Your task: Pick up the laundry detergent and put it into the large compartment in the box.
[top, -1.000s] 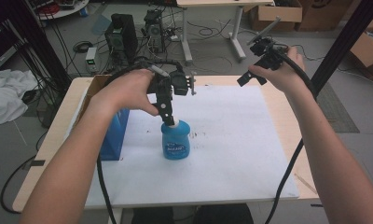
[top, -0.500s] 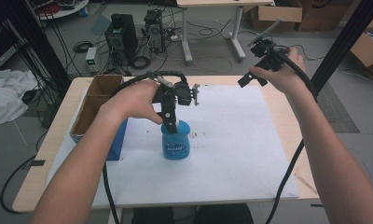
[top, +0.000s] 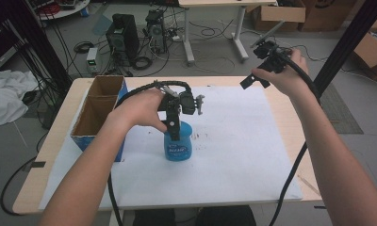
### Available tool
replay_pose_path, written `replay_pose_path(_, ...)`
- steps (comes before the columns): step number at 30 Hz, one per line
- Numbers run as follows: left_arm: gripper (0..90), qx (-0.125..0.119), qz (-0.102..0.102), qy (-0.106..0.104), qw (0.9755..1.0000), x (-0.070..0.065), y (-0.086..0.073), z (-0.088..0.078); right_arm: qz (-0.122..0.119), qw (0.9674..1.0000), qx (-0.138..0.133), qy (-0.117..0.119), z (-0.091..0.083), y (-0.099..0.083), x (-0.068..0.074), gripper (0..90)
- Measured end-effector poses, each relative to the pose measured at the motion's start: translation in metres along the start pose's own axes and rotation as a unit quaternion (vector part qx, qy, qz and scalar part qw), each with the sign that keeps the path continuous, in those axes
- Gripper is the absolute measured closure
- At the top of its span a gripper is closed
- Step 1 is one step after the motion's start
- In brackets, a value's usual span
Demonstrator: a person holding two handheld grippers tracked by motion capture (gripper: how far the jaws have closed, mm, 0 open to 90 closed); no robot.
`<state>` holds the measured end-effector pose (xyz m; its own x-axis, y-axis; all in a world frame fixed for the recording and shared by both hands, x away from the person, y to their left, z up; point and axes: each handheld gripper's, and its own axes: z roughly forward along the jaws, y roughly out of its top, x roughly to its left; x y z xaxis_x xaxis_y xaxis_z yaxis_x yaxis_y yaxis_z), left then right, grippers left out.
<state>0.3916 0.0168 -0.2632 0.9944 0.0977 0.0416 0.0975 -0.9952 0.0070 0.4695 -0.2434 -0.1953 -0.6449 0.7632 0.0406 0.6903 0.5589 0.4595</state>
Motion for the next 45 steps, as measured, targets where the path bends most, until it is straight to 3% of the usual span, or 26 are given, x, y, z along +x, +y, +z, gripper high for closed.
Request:
replay_pose_path(22, 16.7, 0.006, 0.002, -0.002, 1.0, 0.001, 0.004, 0.018, -0.001, 1.0, 0.0, 0.003, 0.004, -0.002, -0.001, 21.5)
replay_pose_path(45, 21.5, 0.009, -0.002, -0.012, 0.9999, 0.001, 0.005, 0.021, -0.001, 1.0, 0.003, 0.003, 0.005, -0.003, -0.001, 21.6)
